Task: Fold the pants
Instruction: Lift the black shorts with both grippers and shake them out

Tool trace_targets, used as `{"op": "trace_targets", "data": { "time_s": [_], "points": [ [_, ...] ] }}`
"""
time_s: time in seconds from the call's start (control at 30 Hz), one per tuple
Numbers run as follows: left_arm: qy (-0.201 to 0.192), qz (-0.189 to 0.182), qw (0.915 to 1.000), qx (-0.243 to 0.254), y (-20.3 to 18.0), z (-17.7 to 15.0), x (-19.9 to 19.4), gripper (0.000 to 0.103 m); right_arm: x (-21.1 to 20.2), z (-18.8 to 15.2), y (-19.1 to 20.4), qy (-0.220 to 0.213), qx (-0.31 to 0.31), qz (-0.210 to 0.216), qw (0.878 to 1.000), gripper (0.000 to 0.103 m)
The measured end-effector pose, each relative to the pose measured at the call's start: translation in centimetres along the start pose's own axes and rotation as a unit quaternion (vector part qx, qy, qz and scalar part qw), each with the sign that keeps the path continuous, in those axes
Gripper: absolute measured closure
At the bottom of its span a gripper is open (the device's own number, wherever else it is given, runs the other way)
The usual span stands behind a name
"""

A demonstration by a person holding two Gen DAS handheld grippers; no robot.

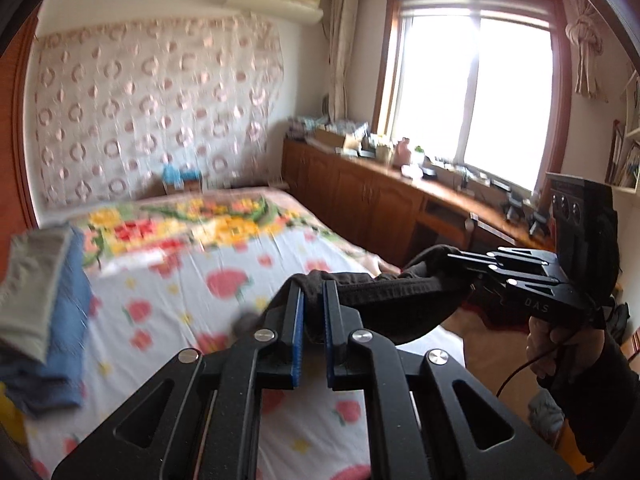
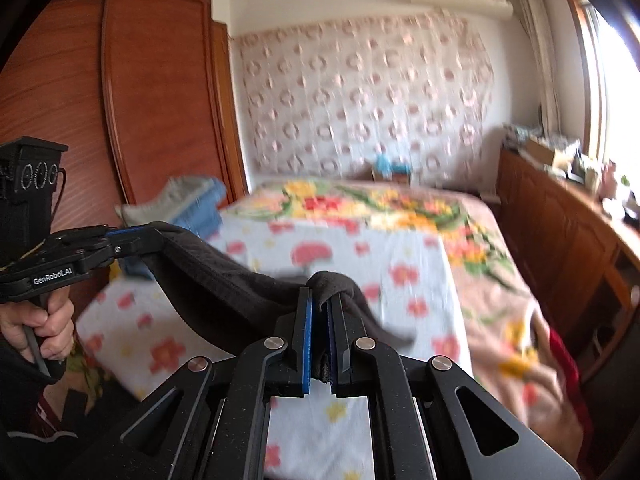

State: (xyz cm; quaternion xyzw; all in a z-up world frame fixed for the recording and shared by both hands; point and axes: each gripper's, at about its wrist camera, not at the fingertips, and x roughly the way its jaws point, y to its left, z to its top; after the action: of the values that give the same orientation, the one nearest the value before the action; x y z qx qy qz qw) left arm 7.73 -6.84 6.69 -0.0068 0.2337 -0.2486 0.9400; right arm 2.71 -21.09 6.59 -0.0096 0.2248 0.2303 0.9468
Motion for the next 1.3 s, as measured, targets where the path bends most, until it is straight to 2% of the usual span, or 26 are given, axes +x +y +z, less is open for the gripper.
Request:
{"op": "trace_targets", "data": {
  "time_s": [0.17, 0.27, 0.43, 0.57, 0.67, 0.77, 0.87, 0.97, 1.03, 1.17, 1.3],
  "points": [
    [-0.038, 0.016, 0.9991, 0.011, 1.1, 3.8, -2.4, 0.094, -1.6, 4.1, 1.4, -0.042, -0.018, 0.013, 0.999, 0.097],
    [-0.051, 0.032, 0.9981, 0.012, 2.5, 5.0, -3.1, 0.094, -0.8, 5.4, 1.9, -0.048, -0.021, 0.028, 0.998, 0.097],
    [-0.034, 0.071, 0.9969, 0.001, 6.5, 4.2, -0.2, 0.094, 4.4, 5.7, 1.2, -0.022, -0.027, 0.047, 0.998, 0.097],
    [-0.023, 0.093, 0.9951, -0.024, 10.6, 3.4, 3.8, 0.094, 9.8, 7.0, -0.3, -0.017, -0.019, 0.036, 0.999, 0.097],
    [-0.044, 0.112, 0.9926, -0.021, 12.1, 5.8, 4.9, 0.094, 12.3, 9.8, -0.2, -0.024, -0.022, 0.02, 0.999, 0.097],
    [-0.092, 0.13, 0.9872, 0.006, 11.9, 9.4, 4.7, 0.094, 14.2, 13.0, 0.7, -0.055, -0.029, -0.004, 0.998, 0.097],
    [-0.088, 0.136, 0.9863, 0.031, 11.5, 10.7, 5.2, 0.094, 15.4, 14.5, 0.5, -0.053, -0.03, -0.013, 0.998, 0.097],
    [-0.052, 0.138, 0.9884, 0.038, 11.6, 8.5, 6.0, 0.094, 16.4, 12.7, 0.2, -0.02, -0.031, -0.004, 0.999, 0.097],
    [-0.021, 0.134, 0.9901, 0.034, 11.6, 5.8, 6.4, 0.094, 16.8, 10.6, 0.5, 0.011, -0.024, 0.013, 1.0, 0.097],
    [0.044, 0.12, 0.9918, 0.01, 11.3, -1.3, 6.5, 0.094, 16.9, 6.8, 1.4, 0.074, -0.016, 0.036, 0.996, 0.097],
    [0.094, 0.104, 0.9899, -0.021, 10.8, -6.9, 6.4, 0.094, 15.8, 3.2, 2.7, 0.12, -0.013, 0.056, 0.991, 0.097]
  ]
}}
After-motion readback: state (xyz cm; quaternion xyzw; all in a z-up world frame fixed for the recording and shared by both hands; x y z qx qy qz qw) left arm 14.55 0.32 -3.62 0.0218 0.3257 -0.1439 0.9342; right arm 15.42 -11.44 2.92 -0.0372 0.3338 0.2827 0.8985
